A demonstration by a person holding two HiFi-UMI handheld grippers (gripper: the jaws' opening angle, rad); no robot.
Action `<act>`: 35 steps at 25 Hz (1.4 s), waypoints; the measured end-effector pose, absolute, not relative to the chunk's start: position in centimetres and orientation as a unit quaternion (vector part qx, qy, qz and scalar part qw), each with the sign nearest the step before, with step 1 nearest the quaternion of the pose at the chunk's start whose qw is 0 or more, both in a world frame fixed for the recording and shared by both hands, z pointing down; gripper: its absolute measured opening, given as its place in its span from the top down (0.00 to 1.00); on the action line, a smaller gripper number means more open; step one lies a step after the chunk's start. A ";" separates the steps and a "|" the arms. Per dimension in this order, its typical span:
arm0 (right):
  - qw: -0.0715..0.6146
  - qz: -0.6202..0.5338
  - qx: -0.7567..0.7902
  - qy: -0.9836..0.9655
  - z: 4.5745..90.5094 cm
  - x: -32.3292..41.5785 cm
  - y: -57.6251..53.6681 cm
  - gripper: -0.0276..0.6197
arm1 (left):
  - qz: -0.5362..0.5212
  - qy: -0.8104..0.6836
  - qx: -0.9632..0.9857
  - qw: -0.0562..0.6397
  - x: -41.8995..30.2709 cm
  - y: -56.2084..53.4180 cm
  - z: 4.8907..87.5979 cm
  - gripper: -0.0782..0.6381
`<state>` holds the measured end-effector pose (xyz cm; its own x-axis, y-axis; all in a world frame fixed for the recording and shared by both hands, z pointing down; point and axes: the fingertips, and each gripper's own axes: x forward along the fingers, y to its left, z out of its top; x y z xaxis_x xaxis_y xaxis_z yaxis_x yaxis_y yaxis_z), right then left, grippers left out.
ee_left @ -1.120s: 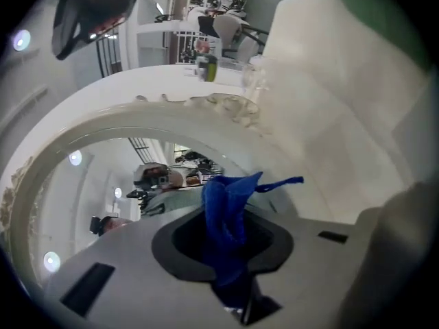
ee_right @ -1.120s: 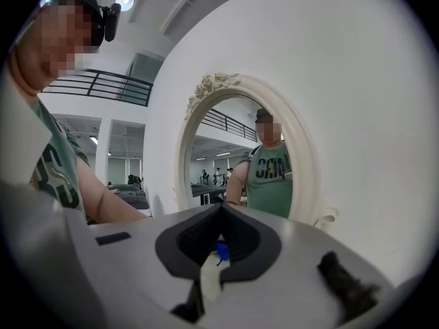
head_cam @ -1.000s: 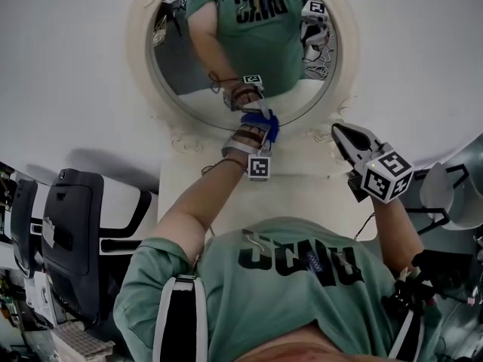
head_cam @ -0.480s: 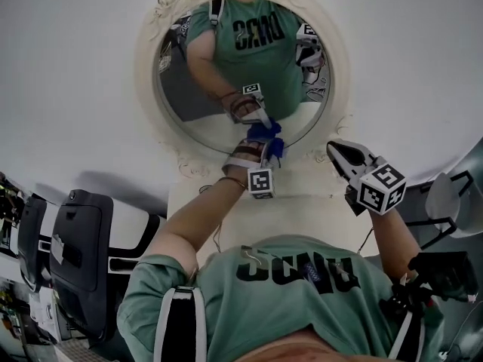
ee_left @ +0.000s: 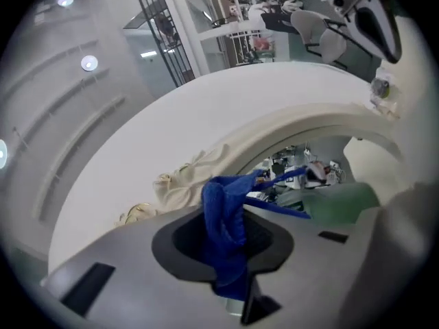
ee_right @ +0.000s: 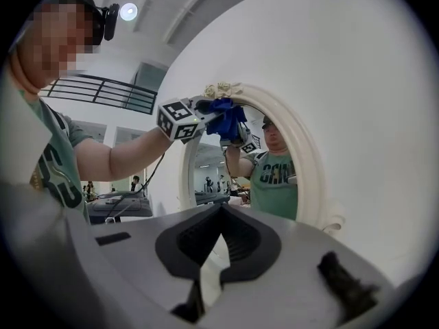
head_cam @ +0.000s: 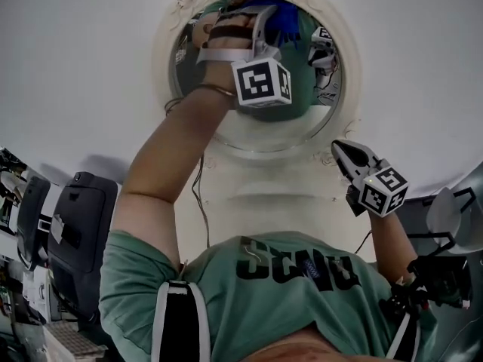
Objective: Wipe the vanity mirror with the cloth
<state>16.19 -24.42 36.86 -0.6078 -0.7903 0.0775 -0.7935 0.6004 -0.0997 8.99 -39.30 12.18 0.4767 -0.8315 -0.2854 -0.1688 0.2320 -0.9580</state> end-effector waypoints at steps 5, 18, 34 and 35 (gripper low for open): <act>0.009 0.068 0.442 -0.894 37.2 16.8 -24.3 0.95 | -0.295 0.445 -0.528 0.661 9.2 -40.7 11.3 0.77; 0.022 0.079 0.439 -0.895 38.7 16.5 -23.6 0.95 | -0.302 0.390 -0.547 0.676 11.6 -40.0 25.8 0.78; 0.039 0.103 0.472 -0.875 41.3 18.9 -23.4 0.95 | -0.470 0.197 -0.618 0.599 10.6 -39.0 62.7 0.79; 0.038 0.105 0.475 -0.873 41.3 19.1 -23.5 0.95 | -0.471 0.192 -0.622 0.594 10.8 -39.0 62.6 0.79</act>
